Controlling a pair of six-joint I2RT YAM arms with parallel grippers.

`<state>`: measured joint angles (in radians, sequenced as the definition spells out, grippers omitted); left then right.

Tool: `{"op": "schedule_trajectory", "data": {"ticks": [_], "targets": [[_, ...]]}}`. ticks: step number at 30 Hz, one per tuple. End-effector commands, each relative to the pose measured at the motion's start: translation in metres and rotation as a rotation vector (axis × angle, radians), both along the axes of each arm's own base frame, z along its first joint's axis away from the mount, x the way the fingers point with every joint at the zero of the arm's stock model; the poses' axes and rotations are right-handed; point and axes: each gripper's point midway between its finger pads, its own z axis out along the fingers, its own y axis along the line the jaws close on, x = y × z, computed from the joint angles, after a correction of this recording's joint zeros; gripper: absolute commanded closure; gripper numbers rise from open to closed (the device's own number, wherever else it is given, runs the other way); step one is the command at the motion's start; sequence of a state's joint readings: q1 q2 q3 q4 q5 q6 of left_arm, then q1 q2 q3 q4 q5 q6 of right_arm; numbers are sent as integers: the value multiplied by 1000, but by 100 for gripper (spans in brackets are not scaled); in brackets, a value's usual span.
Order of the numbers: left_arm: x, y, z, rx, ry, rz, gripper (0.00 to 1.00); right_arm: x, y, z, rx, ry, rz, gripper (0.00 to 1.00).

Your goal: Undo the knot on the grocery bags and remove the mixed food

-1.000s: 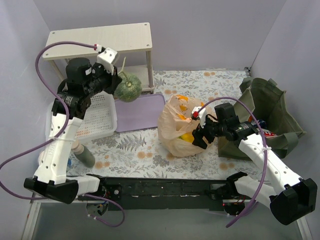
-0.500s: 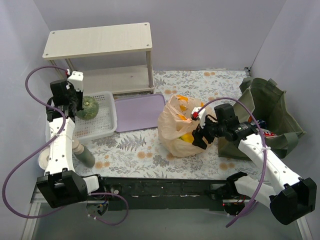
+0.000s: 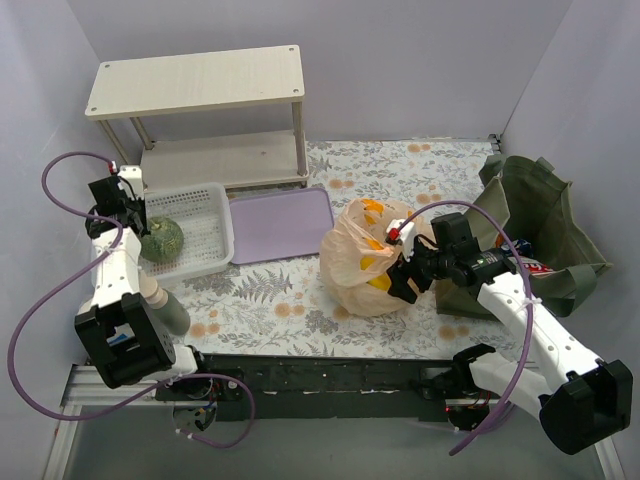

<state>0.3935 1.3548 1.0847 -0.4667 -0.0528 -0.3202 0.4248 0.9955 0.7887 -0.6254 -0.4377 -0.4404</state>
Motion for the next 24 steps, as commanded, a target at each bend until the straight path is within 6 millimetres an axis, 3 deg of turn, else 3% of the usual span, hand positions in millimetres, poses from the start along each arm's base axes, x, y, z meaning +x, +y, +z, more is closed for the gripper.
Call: {"op": "schedule_trajectory", "data": {"ticks": [1,4,6,11,15,16,17,20,21,22,24], "targets": [[5,17,24,71,-85,27,100,6,3,15,39,-38,-12,20],[5,12,27,59,-94,9,100,8,4,18,47,-45,-14,20],[5,8,22,31,-78,0,88,9,5,17,49,-47,-13,20],[2,7,14,6,-50,15,80,8,4,17,52,-47,-15,20],[1,8,10,8,-41,27,47,6,3,16,54,-45,-15,20],[0,9,13,11,-47,32,44,6,3,16,55,-46,-16,20],[-1,8,13,7,-49,32,32,6,3,16,54,-45,-15,20],[-6,4,31,7,-94,39,23,6,2,18,54,-50,-17,20],[-6,3,46,8,-123,42,21,6,3,19,57,-52,-16,20],[-8,-1,60,-3,-160,47,12,7,2,21,58,-54,-19,20],[-12,-16,75,-77,-167,25,9,8,5,26,72,-61,-13,20]]}}
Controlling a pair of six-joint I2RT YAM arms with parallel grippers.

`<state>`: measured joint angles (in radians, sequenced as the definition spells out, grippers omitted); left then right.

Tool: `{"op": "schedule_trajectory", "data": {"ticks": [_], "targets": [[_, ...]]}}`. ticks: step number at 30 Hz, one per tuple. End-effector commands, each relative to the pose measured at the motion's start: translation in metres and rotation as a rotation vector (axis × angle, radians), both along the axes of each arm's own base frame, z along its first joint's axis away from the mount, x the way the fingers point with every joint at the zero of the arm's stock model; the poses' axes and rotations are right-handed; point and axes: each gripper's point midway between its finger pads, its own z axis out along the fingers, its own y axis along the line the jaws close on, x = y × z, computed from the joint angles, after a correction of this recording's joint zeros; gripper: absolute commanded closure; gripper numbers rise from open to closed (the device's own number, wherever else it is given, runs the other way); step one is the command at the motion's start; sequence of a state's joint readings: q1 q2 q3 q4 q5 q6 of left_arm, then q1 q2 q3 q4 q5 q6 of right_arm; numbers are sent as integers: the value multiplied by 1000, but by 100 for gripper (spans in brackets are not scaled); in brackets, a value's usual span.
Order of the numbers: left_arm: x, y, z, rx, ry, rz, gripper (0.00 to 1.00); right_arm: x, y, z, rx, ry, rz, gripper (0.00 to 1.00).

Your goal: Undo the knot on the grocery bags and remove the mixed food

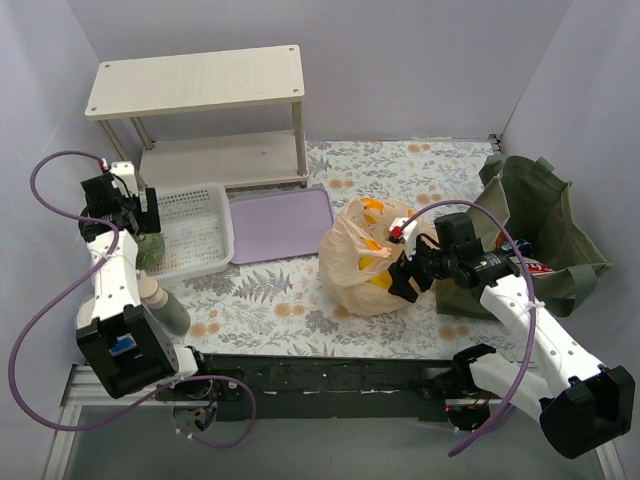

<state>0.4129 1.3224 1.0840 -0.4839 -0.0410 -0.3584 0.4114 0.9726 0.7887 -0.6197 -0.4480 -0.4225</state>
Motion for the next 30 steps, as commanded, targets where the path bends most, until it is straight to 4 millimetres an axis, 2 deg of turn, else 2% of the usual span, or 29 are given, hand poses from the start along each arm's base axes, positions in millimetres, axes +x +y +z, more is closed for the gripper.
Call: {"op": "schedule_trajectory", "data": {"ticks": [1,2,3,4,5,7,8,9,10,11,12,13,14,16,18,19,20,21,22,24,25,26,27,28,29,30], "targets": [[0,-25,93,-72,-188,-38,2,7,6,22,54,-50,3,20],[3,-49,102,-146,-210,-142,2,9,8,27,63,-56,3,20],[-2,-64,106,-198,-201,-195,2,9,10,29,71,-56,7,20],[-2,-78,124,-227,-235,-260,2,10,10,31,77,-54,5,20],[-3,-114,137,-330,-270,-431,2,11,11,32,80,-52,7,20],[-18,-159,155,-457,-283,-644,2,13,13,37,91,-55,9,20],[-26,-183,174,-477,-313,-777,2,13,14,37,94,-49,8,20],[-39,-211,186,-582,-323,-901,2,15,16,42,106,-56,11,20],[-41,-225,194,-609,-329,-934,2,15,17,44,110,-57,9,20],[-48,-265,204,-645,-311,-1035,2,17,18,46,118,-54,4,21],[-45,-281,210,-617,-324,-1044,2,17,20,50,128,-58,8,21],[-47,-300,212,-621,-319,-1083,2,18,22,56,138,-67,10,21],[-59,-332,210,-651,-291,-1171,2,19,23,59,144,-71,11,21],[-51,-344,210,-758,-285,-1151,2,21,23,63,152,-77,9,21],[-49,-363,208,-753,-264,-1216,2,21,23,64,149,-84,10,21],[-39,-372,199,-745,-237,-1215,2,21,22,64,145,-86,8,21],[-44,-390,200,-739,-227,-1269,2,20,21,63,142,-87,8,21],[-44,-400,208,-728,-240,-1301,2,20,20,63,140,-90,6,21],[-37,-411,200,-740,-208,-1309,2,18,19,62,140,-89,4,21],[-44,-438,205,-749,-195,-1374,2,17,18,60,142,-84,4,21],[-46,-459,195,-764,-149,-1398,2,16,17,60,143,-84,6,21],[-45,-470,187,-759,-123,-1402,2,16,16,61,144,-88,4,21],[-44,-481,182,-742,-108,-1401,2,16,16,61,144,-89,3,21],[-50,-500,181,-704,-105,-1434,2,16,15,63,144,-93,5,21],[-30,-508,152,-631,-60,-1358,2,16,14,64,141,-96,4,21],[-24,-515,143,-582,-51,-1339,2,17,13,66,139,-102,1,22]]}}
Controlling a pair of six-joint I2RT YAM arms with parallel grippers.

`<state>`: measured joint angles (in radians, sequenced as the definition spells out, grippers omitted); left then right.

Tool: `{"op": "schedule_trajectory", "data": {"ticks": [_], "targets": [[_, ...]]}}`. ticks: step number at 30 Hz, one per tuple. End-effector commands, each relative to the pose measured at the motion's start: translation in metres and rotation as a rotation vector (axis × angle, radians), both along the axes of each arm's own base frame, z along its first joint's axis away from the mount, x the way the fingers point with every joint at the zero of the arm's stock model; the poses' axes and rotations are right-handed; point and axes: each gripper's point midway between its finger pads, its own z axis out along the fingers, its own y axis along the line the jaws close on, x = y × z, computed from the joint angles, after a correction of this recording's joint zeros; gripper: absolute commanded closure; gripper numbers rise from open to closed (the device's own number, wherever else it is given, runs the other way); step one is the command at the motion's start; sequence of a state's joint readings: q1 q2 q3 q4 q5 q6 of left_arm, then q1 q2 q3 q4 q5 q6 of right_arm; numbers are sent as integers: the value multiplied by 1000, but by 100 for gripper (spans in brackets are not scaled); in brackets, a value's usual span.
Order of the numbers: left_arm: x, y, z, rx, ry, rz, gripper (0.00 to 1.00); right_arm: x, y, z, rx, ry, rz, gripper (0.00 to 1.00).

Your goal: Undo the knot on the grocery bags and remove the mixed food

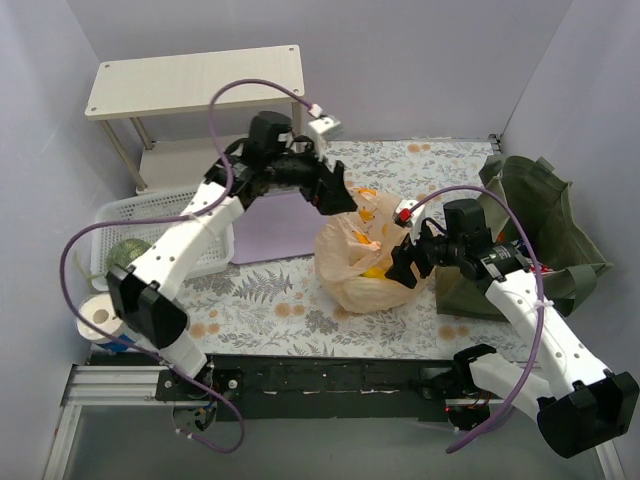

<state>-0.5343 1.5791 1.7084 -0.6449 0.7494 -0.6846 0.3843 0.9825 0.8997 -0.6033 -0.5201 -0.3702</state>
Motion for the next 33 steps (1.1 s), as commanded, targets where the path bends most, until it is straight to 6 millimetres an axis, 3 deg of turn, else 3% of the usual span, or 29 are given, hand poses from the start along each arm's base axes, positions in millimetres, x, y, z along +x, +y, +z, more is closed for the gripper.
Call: {"op": "schedule_trajectory", "data": {"ticks": [1,2,3,8,11,12,13,15,16,18,19,20,23,27,29,32,33], "targets": [[15,-42,-18,146,-103,78,2,2,0,21,24,-62,14,21],[32,-42,-41,230,-112,141,2,1,-1,22,20,-67,17,21],[38,-42,-46,255,-121,163,2,1,-2,23,18,-72,19,22],[49,-33,-42,302,-215,211,16,-1,-11,21,-32,-109,23,22],[33,-28,-35,301,-237,149,28,-2,-19,11,-67,-111,0,22],[26,-28,-35,297,-242,110,44,0,-23,6,-85,-109,-21,22],[21,-24,-30,292,-249,107,51,-1,-26,-2,-101,-99,-30,22],[10,-18,-42,314,-222,82,63,2,-35,-14,-137,-92,-70,23],[-2,-18,-40,299,-227,25,74,2,-38,-19,-151,-88,-77,23],[-20,-15,-54,316,-189,-40,86,2,-40,-15,-162,-110,-66,28],[-32,-16,-50,284,-174,-87,96,0,-38,-9,-166,-135,-26,29],[-41,-17,-51,273,-157,-118,100,3,-34,10,-145,-178,-8,30],[-67,-24,-41,207,-126,-219,100,2,-19,53,-97,-276,80,34],[-84,-37,-21,145,-151,-279,100,-27,13,76,-35,-327,290,41],[-86,-42,-17,136,-161,-287,100,-36,21,68,-39,-303,350,44],[-83,-45,-21,141,-153,-285,100,-45,28,32,-98,-266,409,50],[-84,-45,-22,140,-144,-286,100,-45,32,6,-127,-260,418,52]]}}
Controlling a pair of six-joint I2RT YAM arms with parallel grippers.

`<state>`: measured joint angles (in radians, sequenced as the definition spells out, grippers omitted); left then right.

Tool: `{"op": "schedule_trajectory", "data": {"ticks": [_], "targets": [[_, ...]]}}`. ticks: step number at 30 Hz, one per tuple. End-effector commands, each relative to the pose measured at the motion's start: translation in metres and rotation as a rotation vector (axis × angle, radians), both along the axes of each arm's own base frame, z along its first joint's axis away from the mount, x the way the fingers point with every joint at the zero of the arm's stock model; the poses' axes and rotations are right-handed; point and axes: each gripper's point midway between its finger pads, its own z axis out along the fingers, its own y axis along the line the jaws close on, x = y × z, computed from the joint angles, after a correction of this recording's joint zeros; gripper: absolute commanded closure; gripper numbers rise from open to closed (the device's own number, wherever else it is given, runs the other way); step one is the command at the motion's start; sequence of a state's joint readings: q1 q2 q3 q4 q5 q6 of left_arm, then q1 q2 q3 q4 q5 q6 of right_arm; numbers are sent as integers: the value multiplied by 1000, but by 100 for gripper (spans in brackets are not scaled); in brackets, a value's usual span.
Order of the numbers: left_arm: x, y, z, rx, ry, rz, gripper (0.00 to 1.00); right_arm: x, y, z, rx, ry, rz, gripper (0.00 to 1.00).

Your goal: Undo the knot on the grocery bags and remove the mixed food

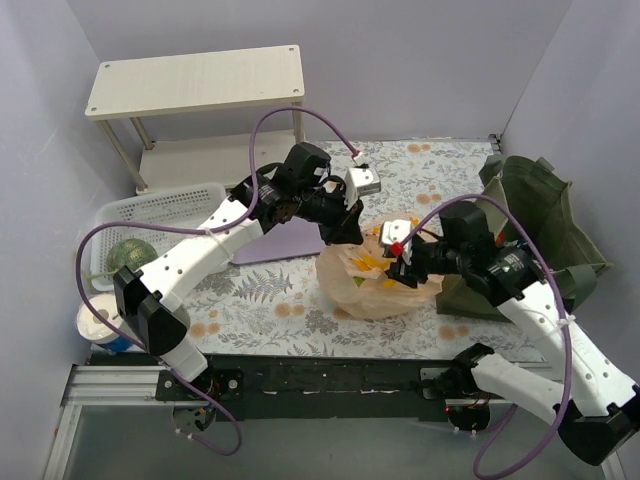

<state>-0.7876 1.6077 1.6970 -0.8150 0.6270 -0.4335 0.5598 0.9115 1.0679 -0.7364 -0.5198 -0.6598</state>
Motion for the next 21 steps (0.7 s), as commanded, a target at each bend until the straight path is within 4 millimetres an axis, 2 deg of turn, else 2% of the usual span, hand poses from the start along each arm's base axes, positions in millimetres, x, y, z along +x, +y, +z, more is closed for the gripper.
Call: {"op": "schedule_trajectory", "data": {"ticks": [1,2,5,6,8,10,11,12,15,17,18,21], "targets": [[-10,0,31,-75,-28,-34,100,-7,8,-70,-123,32,48,54],[-9,0,31,-76,-27,-28,100,5,-1,-85,-170,10,-36,55],[-9,5,33,-68,-37,-1,100,35,-9,-110,-175,-30,-225,60],[-8,7,29,-61,-44,7,100,31,-6,-116,-180,-19,-202,63],[-3,13,33,-58,-86,50,100,5,-1,-133,-192,56,-109,65],[1,18,31,-48,-117,67,100,-31,6,-147,-211,104,60,64],[1,20,35,-55,-137,68,100,-61,-3,-164,-273,178,166,64],[1,21,34,-54,-145,70,100,-89,1,-169,-283,196,308,63],[1,22,20,-31,-135,69,100,-106,-3,-181,-336,190,397,61],[-1,22,15,-26,-118,66,100,-101,2,-176,-330,200,368,61],[-1,22,14,-28,-114,65,100,-88,10,-166,-308,156,327,61],[-2,22,8,-20,-106,61,100,-65,20,-150,-283,91,240,62]]}}
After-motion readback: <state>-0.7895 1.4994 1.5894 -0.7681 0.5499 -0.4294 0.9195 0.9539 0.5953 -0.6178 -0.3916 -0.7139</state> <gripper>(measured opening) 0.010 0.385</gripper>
